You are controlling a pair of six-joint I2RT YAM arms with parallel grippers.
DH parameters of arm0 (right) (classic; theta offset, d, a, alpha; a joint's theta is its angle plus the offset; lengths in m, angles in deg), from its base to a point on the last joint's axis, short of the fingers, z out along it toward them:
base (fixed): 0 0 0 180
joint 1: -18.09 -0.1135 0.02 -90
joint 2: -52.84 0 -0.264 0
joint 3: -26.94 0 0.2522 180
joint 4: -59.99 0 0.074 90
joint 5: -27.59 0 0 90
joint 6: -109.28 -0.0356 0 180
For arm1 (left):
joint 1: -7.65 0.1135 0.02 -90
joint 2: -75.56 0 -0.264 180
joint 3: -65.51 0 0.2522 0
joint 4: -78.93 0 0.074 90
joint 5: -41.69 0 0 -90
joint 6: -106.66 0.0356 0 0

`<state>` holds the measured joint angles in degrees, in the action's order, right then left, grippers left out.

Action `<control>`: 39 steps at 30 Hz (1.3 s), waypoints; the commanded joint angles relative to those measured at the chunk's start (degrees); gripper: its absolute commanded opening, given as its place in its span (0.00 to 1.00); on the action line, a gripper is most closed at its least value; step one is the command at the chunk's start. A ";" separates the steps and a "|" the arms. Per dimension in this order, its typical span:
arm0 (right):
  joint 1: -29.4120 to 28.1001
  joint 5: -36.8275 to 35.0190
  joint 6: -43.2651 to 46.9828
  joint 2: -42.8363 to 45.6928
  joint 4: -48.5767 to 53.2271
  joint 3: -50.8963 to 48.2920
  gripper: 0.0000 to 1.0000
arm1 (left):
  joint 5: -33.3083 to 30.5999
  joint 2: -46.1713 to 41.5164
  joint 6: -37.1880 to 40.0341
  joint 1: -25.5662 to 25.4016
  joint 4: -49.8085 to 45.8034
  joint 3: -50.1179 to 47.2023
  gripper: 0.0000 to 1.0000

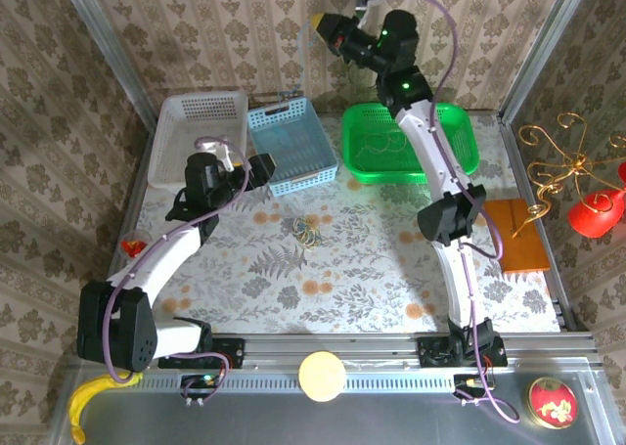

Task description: Untangle the cables

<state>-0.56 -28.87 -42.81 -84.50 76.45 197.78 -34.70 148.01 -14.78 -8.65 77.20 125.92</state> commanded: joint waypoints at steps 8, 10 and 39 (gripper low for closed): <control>-2.61 4.72 -0.09 -7.43 0.06 1.21 0.00 | 0.83 1.03 -0.91 1.87 -0.50 2.23 1.00; -3.21 5.28 1.81 -6.73 1.77 0.82 0.00 | 1.69 2.50 -0.90 2.05 -0.40 2.92 1.00; -0.75 3.90 9.65 1.41 9.09 -3.72 0.00 | 3.06 26.84 1.77 0.72 -2.71 21.89 1.00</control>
<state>-0.69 -24.89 -32.97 -79.63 85.59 193.86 -29.09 178.21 -14.60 -8.17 76.00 149.00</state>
